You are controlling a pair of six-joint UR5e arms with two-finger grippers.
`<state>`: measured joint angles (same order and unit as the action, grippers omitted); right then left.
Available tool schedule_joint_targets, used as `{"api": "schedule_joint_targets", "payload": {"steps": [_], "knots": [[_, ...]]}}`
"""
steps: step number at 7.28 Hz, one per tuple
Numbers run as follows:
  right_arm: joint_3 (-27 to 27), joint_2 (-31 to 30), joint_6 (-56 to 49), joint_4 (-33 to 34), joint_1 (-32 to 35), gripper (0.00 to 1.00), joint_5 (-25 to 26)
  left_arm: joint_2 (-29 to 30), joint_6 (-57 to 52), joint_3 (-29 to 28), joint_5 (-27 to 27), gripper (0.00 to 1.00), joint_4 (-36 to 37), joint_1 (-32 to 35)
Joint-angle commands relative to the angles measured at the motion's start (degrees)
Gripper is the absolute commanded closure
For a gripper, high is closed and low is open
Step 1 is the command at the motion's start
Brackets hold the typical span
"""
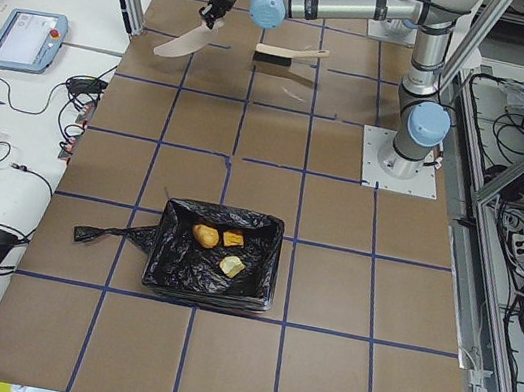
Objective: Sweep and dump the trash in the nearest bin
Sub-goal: 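Carry the empty dustpan back and set it on the table with the left gripper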
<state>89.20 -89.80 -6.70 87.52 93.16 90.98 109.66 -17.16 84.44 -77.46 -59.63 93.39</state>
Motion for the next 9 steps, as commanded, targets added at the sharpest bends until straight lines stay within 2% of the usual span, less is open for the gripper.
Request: {"api": "schedule_joint_targets", "payload": {"steps": [1,2,3,4,7,9], "knots": [[0.1,-0.1,0.1,-0.1,0.2,0.00,0.0,1.0,5.5,2.3,-0.2,0.99,4.1,1.5],[0.1,-0.1,0.1,-0.1,0.2,0.00,0.0,0.9,8.7,3.6,-2.4,0.99,7.6,2.7],[0.1,-0.1,0.0,-0.1,0.3,0.00,0.0,1.0,10.7,3.9,-7.4,0.99,8.7,5.1],[0.1,-0.2,0.0,-0.1,0.3,0.00,0.1,1.2,12.7,4.0,-9.5,0.99,8.8,6.3],[0.1,-0.1,0.0,-0.1,0.4,0.00,0.0,1.3,14.7,5.9,-12.6,0.99,9.8,9.3],[0.1,0.0,0.0,-0.1,0.4,0.00,0.0,0.9,17.2,8.4,-12.8,0.99,14.0,10.6]]}}
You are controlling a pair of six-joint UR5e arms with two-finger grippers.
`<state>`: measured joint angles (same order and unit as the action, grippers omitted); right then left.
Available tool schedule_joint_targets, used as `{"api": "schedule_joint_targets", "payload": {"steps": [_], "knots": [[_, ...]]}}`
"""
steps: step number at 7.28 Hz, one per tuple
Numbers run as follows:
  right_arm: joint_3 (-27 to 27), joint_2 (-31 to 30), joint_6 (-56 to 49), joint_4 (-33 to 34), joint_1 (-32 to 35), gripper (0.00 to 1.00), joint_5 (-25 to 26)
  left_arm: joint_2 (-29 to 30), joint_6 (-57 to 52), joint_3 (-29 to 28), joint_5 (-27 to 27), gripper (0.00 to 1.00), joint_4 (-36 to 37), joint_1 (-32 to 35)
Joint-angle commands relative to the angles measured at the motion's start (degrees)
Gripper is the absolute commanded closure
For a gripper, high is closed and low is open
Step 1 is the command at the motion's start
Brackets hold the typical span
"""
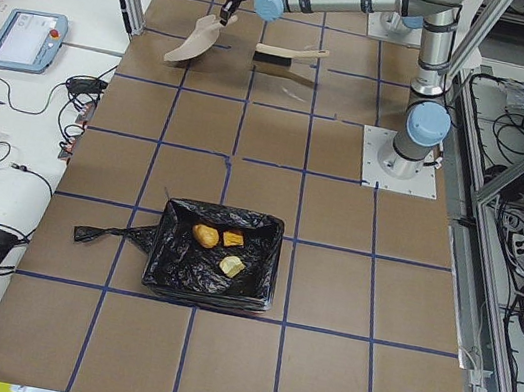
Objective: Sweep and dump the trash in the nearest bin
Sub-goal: 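Carry the empty dustpan back and set it on the table with the left gripper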
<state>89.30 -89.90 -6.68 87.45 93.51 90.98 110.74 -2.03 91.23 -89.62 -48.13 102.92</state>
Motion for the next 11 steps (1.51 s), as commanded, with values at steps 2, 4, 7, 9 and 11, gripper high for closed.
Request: {"api": "schedule_joint_targets", "payload": {"steps": [2,4,7,9,11], "knots": [[0.0,0.0,0.0,0.1,0.0,0.00,0.0,-0.1,5.6,2.0,0.2,0.99,3.0,2.6],[0.0,0.2,0.1,0.1,0.1,0.00,0.0,-0.3,11.1,3.2,-0.7,0.99,3.0,6.6],[0.0,0.1,0.0,0.1,0.1,0.00,0.0,-0.5,11.5,7.5,-2.7,0.99,7.5,7.4],[0.0,0.2,0.0,0.0,0.1,0.00,0.0,-0.7,12.2,8.9,-2.9,0.73,8.0,9.1],[0.0,0.1,-0.1,0.0,0.1,0.00,0.0,-0.7,12.1,10.0,-2.0,0.00,7.8,9.5]]}}
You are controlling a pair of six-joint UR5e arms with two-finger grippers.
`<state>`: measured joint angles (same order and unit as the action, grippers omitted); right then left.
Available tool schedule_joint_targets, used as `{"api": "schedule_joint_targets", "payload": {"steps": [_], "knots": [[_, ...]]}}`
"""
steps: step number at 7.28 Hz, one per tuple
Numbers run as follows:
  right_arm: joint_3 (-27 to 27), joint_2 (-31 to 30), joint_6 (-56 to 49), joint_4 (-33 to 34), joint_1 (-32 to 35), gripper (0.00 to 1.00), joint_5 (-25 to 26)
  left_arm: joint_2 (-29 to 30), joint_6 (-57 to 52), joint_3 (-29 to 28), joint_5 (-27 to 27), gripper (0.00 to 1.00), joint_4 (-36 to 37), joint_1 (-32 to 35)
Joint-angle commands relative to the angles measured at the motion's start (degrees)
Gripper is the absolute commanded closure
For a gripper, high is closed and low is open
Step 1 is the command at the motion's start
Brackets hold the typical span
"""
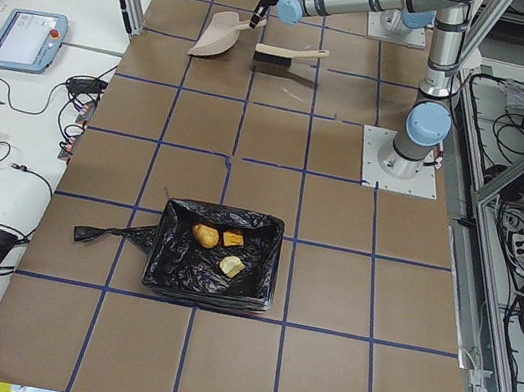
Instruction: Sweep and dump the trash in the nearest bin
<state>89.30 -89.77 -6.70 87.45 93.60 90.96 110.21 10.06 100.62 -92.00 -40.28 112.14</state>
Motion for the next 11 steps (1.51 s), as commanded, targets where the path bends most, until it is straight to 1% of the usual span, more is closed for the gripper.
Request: {"api": "schedule_joint_targets", "payload": {"steps": [1,2,3,4,5,6,7,8,9,11], "knots": [[0.0,0.1,0.0,0.1,0.0,0.00,-0.1,-1.2,-0.2,0.3,-0.1,0.00,-0.4,0.1],[0.0,0.3,0.0,0.1,0.0,0.00,-0.1,-2.6,-0.3,-0.8,0.0,0.00,-3.8,-1.5],[0.0,0.3,0.0,0.1,0.0,0.00,-0.1,-5.4,-1.2,-1.3,0.5,0.00,-7.8,-5.4],[0.0,0.3,0.0,0.1,0.0,0.00,-0.1,-8.4,-2.6,-1.7,3.3,0.00,-12.3,-9.7],[0.0,0.3,0.0,0.1,0.0,0.00,-0.1,-10.7,-5.8,-2.3,3.8,0.00,-16.5,-12.4],[0.0,0.3,0.0,0.1,0.0,0.00,-0.2,-12.5,-7.7,-3.4,3.7,0.00,-21.7,-14.2],[0.0,0.3,0.0,0.1,0.0,0.00,-0.2,-13.5,-11.5,-4.6,3.1,0.00,-27.2,-14.4],[0.0,0.3,0.0,0.1,0.1,0.00,-0.2,-14.9,-12.3,-5.9,0.9,0.00,-32.6,-16.1],[0.0,0.3,0.0,0.1,0.0,0.00,-0.2,-15.8,-12.4,-7.3,0.1,0.00,-37.8,-19.2],[-0.1,0.4,0.0,0.2,0.0,0.00,-0.1,-20.5,-15.3,-9.7,-1.2,0.00,-48.3,-23.2]]}}
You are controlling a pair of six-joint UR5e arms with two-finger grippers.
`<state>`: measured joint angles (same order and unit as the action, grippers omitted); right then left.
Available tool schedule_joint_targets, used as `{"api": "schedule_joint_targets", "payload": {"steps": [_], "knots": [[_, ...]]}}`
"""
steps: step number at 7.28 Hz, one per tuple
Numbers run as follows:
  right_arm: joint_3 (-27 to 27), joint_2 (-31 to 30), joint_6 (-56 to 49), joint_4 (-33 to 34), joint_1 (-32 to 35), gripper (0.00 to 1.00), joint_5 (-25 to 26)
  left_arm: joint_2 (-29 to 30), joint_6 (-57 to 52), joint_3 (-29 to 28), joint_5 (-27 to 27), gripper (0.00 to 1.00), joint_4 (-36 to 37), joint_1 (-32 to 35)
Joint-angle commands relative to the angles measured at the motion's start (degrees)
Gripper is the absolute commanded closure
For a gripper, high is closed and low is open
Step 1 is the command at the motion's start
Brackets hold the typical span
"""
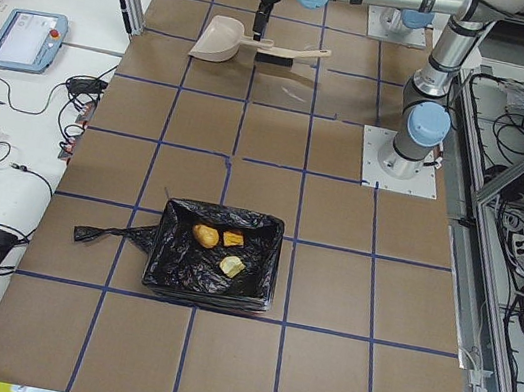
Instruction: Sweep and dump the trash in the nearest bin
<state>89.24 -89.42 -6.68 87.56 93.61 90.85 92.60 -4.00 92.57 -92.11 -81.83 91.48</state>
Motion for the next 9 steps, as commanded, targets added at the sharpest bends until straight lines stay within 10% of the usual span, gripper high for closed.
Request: {"api": "schedule_joint_targets", "payload": {"steps": [1,4,9], "knots": [[0.1,0.0,0.1,0.0,0.0,0.00,-0.1,-3.8,-1.2,-4.6,-0.9,0.00,-12.3,-2.6],[0.1,0.1,0.1,0.1,0.0,0.00,-0.1,3.6,2.2,-15.0,-0.4,0.00,-15.1,-0.2],[0.1,0.1,0.0,0.0,0.0,0.00,0.0,3.5,7.8,-14.0,-0.1,0.00,-14.5,1.6]]}}
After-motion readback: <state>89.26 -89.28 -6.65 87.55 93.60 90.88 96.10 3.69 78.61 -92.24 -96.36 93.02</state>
